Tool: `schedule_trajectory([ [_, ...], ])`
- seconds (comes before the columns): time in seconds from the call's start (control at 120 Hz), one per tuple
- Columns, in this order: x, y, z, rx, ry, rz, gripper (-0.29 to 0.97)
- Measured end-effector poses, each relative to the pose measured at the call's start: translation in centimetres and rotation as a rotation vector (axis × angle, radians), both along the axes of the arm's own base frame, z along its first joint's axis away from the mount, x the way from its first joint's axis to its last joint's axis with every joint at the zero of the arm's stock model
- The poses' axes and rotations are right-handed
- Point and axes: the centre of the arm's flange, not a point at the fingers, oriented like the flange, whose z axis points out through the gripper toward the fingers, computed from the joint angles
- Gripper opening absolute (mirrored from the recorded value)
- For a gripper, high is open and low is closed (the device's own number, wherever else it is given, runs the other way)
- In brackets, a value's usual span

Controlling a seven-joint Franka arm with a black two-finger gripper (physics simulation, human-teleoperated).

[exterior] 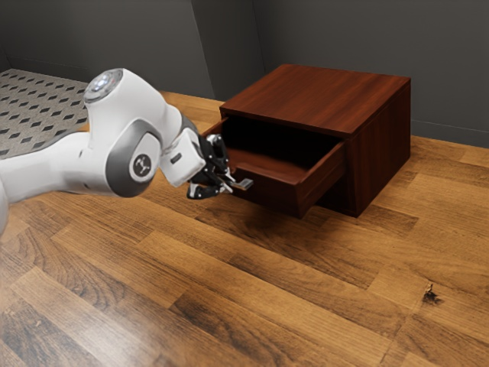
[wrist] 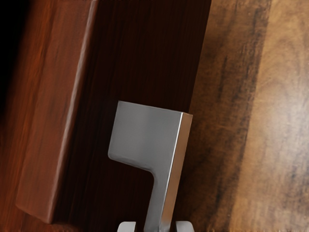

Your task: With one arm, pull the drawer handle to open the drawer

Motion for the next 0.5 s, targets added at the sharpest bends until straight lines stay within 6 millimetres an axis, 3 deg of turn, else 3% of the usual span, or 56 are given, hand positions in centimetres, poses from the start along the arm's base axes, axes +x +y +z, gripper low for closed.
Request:
schedule_trajectory([
  [0.3,-2.1,-0.1,0.7,0.004,-0.003,0.017,0.02],
  [0.383,-3.6,-1.2,3.2,0.016,-0.036,0.009,0.05],
  [0.5,-7.0,-6.8,9.5,0.041,-0.106,-0.075,0.22],
])
